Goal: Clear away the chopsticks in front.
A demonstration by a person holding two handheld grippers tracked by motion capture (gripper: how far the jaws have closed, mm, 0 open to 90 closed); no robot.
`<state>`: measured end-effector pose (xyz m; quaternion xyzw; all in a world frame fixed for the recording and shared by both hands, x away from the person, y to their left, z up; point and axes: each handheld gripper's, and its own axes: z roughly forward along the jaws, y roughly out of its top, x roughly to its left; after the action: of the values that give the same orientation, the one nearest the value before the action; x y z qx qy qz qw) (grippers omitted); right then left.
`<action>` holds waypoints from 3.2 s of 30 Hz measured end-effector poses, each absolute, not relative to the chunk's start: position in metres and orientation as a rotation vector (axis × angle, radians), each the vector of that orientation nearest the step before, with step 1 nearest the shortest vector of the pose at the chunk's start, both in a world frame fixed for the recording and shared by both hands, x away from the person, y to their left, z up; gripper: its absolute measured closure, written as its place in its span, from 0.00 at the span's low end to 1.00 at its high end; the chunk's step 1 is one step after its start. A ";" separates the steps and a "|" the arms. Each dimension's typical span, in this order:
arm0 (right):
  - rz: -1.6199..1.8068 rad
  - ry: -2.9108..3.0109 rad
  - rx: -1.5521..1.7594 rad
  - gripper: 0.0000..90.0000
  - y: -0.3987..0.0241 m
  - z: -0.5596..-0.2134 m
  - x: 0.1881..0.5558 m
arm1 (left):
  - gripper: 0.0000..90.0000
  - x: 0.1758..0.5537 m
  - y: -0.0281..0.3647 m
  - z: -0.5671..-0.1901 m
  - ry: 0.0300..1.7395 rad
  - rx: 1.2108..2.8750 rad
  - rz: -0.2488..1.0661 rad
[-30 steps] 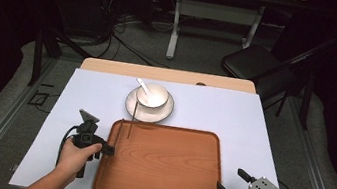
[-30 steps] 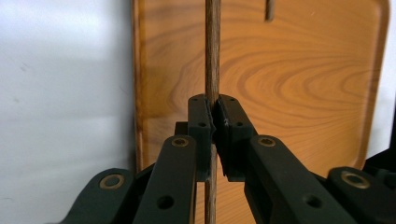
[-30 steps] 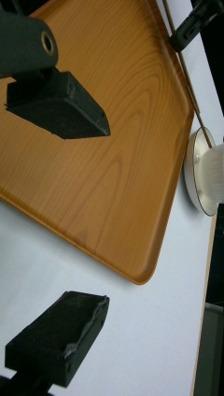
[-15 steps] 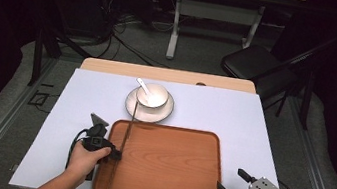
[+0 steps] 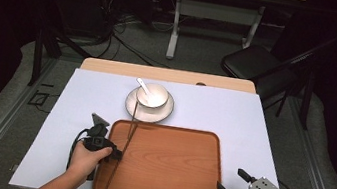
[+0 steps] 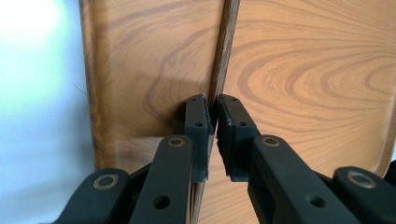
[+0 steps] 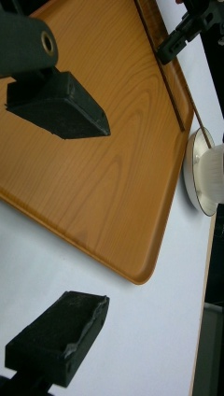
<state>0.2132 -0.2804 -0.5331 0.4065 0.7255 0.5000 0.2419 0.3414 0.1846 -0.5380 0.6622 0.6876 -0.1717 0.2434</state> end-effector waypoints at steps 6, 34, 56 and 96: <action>1.368 1.983 1.111 0.16 -0.280 -0.533 0.213 | 0.89 0.342 0.185 -0.537 1.876 1.811 -0.472; 1.366 1.988 1.114 0.16 -0.280 -0.533 0.214 | 0.51 0.380 0.206 -0.492 1.805 1.810 -0.159; 1.368 1.988 1.116 0.16 -0.280 -0.533 0.214 | 0.46 0.426 0.212 -0.459 1.803 1.824 -0.018; 1.376 1.989 1.103 0.16 -0.281 -0.533 0.213 | 0.80 0.483 0.170 -0.493 1.763 1.904 -0.093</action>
<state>0.2134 -0.2812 -0.5333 0.4031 0.7265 0.5024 0.2394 0.4828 0.1695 -0.4926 0.7062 0.6539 -0.0346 0.2690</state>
